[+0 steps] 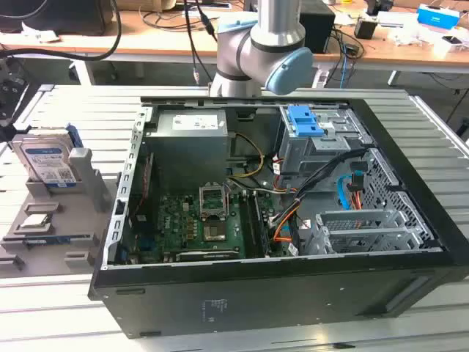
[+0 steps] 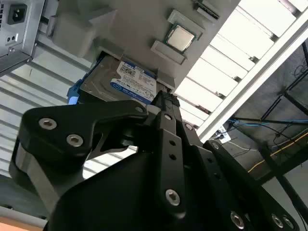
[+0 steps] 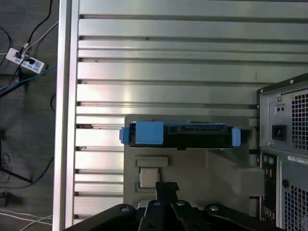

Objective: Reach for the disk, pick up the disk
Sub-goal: 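Pick up the disk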

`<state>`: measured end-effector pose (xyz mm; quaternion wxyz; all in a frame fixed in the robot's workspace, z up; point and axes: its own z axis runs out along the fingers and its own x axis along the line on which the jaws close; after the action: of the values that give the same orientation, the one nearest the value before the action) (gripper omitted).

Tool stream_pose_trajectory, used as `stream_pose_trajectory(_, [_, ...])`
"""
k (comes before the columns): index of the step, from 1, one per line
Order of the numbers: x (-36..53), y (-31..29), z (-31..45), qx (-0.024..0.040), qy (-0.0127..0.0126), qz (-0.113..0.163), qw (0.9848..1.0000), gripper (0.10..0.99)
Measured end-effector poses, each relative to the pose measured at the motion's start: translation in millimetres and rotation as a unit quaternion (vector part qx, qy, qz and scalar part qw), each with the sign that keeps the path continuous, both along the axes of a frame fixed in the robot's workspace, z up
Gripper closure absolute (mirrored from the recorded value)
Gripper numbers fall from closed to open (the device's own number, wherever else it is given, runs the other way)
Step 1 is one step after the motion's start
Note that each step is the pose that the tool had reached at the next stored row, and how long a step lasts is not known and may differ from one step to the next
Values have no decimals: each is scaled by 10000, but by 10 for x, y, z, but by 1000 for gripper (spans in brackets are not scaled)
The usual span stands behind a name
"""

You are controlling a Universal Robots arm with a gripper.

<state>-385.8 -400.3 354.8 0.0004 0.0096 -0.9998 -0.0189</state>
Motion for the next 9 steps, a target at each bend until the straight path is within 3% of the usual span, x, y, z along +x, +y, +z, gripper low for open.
stream_pose_trajectory(2, [0, 0, 0, 0, 0, 155, 9999, 980])
stream_pose_trajectory(5, [0, 1, 0, 0, 0, 614, 9981, 980])
stream_pose_trajectory(9, [0, 0, 0, 0, 0, 882, 9961, 980])
